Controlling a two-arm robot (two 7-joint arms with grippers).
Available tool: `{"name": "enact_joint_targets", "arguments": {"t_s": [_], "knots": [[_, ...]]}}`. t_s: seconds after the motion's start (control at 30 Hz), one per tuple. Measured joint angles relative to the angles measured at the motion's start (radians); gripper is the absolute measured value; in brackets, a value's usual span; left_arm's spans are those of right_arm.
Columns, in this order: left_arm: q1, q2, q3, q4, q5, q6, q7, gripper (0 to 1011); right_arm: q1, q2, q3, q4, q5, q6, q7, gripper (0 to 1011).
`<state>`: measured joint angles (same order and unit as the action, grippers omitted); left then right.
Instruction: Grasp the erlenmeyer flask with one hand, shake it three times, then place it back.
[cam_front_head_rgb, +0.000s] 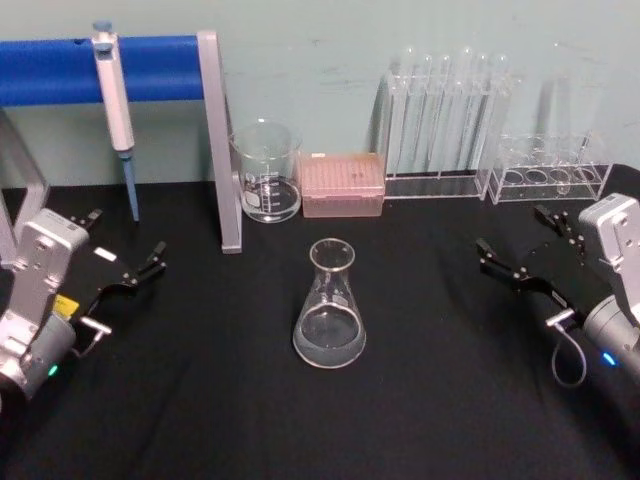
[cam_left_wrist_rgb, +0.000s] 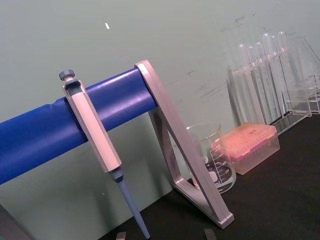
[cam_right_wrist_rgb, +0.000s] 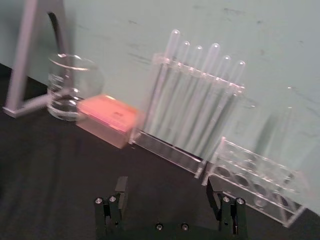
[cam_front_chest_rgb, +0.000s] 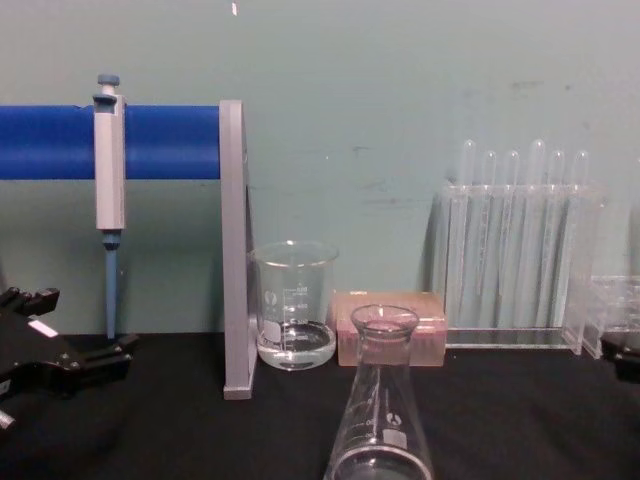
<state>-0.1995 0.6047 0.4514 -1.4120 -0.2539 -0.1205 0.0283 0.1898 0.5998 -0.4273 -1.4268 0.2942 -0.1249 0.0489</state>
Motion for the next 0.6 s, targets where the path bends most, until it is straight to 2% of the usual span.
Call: {"name": "enact_joint_targets", "arguments": {"t_s": [0.33,0.53,0.6], "knots": [[0.000,0.000,0.000,0.000,0.000,0.000,0.000,1001,-0.036,0.006,0.036,-0.060,0.135,0.031,0.180,1003],[0.000,0.000,0.000,0.000,0.000,0.000,0.000,1001,-0.053,0.011,0.040,-0.089,0.173,0.038,0.269,1003],[0.000,0.000,0.000,0.000,0.000,0.000,0.000,1001,-0.056,0.011,0.041,-0.095,0.177,0.039,0.281,1003]]}}
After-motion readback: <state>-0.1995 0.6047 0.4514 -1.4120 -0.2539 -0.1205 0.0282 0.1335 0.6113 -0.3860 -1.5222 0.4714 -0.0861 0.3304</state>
